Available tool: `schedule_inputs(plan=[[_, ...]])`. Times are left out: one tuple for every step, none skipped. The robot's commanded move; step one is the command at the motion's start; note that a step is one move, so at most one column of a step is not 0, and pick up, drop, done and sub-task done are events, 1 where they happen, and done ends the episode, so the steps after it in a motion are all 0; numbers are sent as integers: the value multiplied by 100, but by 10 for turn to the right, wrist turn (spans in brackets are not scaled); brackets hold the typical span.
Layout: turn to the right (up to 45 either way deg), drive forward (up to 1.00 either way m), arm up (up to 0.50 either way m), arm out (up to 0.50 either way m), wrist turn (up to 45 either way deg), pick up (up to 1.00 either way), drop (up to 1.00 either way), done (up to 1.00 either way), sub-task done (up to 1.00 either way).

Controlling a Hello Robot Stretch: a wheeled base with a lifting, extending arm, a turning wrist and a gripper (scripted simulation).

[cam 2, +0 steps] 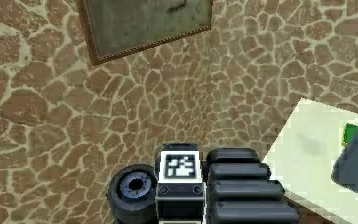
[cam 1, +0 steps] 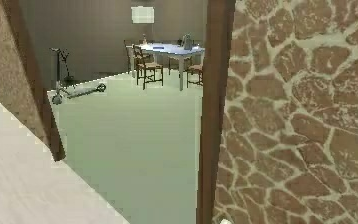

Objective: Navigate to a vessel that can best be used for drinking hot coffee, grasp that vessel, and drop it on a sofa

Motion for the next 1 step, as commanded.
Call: schedule_inputs(plan=[[-210, 0, 0, 0, 0, 0, 0, 0, 0]])
